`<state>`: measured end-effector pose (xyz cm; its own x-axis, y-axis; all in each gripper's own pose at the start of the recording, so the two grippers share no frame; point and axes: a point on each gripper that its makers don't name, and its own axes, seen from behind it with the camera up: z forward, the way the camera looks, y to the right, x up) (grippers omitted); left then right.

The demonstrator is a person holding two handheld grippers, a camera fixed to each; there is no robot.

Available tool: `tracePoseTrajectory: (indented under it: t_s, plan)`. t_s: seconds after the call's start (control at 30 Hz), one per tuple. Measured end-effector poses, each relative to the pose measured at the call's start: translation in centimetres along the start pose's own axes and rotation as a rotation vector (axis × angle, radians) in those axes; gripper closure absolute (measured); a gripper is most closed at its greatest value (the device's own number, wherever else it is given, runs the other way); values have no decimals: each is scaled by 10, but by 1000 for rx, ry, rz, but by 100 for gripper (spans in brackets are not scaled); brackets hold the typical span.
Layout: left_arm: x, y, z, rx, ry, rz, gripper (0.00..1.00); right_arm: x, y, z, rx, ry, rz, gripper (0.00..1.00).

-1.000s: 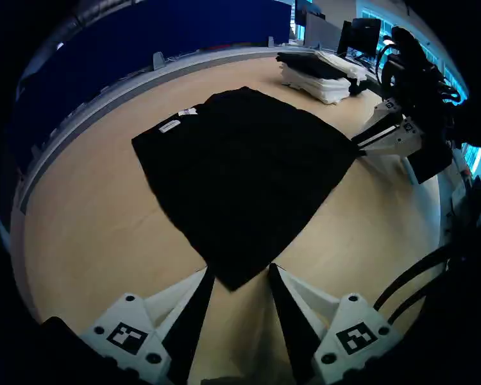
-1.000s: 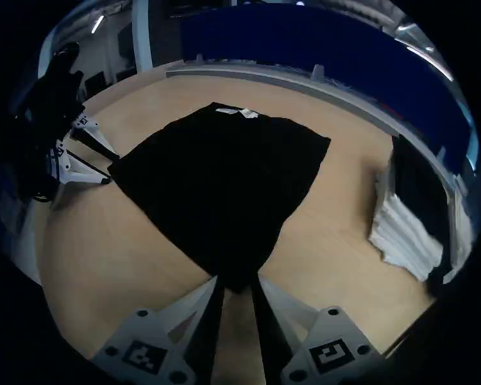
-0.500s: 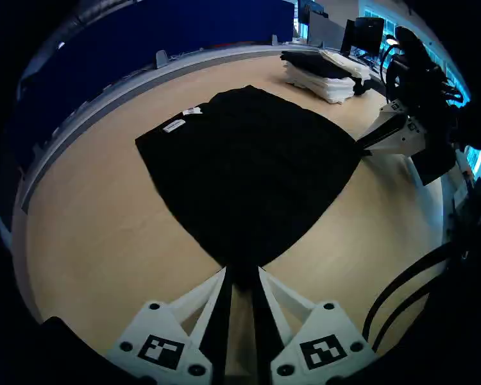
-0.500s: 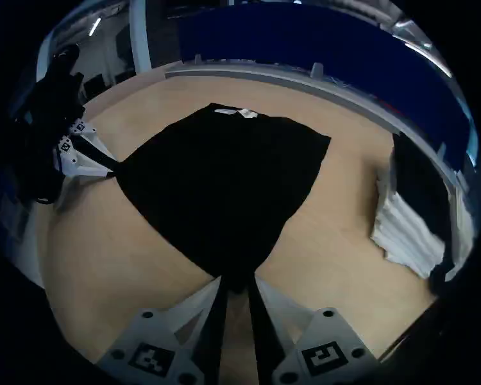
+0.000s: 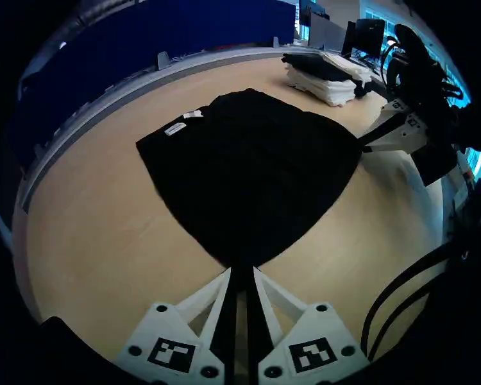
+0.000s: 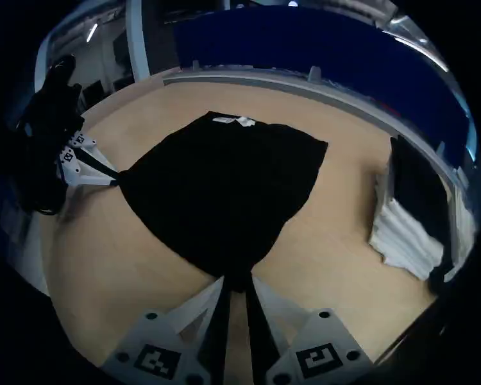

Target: Fold towel

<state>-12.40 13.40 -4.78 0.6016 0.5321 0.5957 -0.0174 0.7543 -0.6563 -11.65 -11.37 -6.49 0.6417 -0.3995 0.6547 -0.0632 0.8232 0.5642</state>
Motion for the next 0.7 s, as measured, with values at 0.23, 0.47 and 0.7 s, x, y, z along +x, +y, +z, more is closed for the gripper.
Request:
tracePoseTrajectory:
  t_s: [0.23, 0.47, 0.7]
  plan:
    - [8, -1, -4, 1, 17, -20, 91, 12, 1, -10, 0, 23, 20, 85]
    - [18, 3, -19, 1, 32, -39, 91, 24, -3, -28, 4, 40, 32, 85]
    - [26, 7, -39, 3, 46, -77, 92, 29, -14, -54, 19, 30, 26, 85]
